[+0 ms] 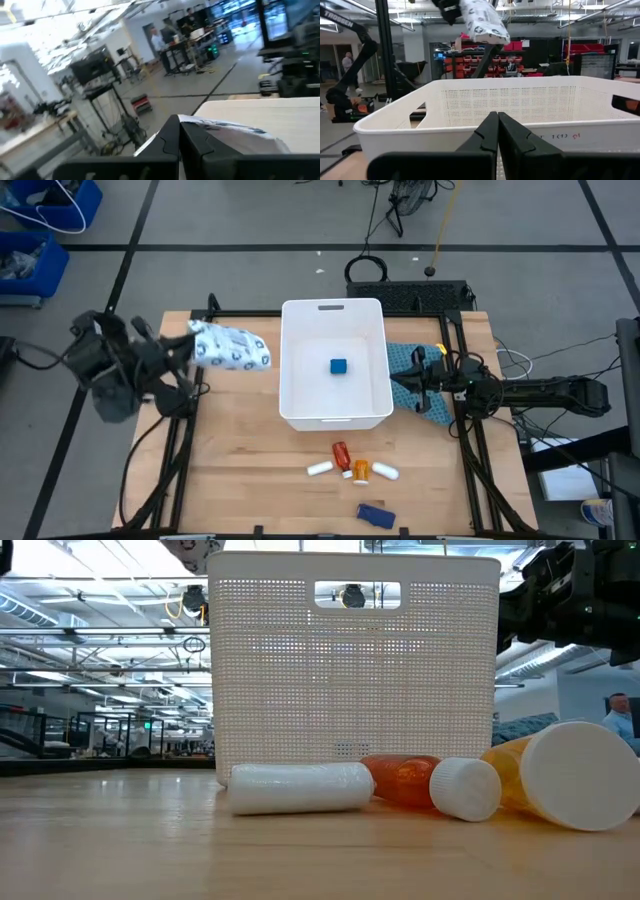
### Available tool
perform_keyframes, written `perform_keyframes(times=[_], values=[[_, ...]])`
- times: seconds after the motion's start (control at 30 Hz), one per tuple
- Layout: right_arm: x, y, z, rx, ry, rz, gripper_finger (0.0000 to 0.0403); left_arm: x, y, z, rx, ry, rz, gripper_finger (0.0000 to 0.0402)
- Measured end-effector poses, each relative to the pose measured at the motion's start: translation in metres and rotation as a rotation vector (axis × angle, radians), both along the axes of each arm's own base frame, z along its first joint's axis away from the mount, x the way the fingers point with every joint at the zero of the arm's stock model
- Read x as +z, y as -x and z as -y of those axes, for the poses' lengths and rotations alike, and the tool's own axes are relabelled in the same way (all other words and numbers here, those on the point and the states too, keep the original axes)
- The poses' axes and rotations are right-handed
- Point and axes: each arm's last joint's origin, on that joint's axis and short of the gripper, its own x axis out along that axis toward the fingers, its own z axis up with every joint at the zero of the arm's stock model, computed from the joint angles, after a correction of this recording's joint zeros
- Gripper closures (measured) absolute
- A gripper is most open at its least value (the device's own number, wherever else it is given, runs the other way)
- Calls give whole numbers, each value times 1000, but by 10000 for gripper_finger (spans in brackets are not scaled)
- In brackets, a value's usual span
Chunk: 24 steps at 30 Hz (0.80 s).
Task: Pick & place medical supplies in basket/bin
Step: Put the mailer bag into the white bin
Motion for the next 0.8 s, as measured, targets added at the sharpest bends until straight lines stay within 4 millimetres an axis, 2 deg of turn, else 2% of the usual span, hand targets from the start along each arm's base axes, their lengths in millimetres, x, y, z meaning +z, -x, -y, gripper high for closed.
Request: perform_keyframes(times=[0.2, 0.37, 0.5, 0.67, 0.8], values=[[0, 0, 0, -9, 47, 2, 403, 17, -3, -17, -8, 60, -33, 401], [0, 0, 0, -15, 78, 2, 403, 50, -20, -22, -178, 9, 45, 401], [0, 0, 0, -20, 102, 3, 403, 64, -37, -30, -256, -96, 119, 401], [0, 0, 0, -24, 118, 3, 403, 60, -69, -48, -296, -136, 101, 401], [0, 0, 0, -28, 134, 3, 403, 44, -109, -74, -341, -98, 27, 401]])
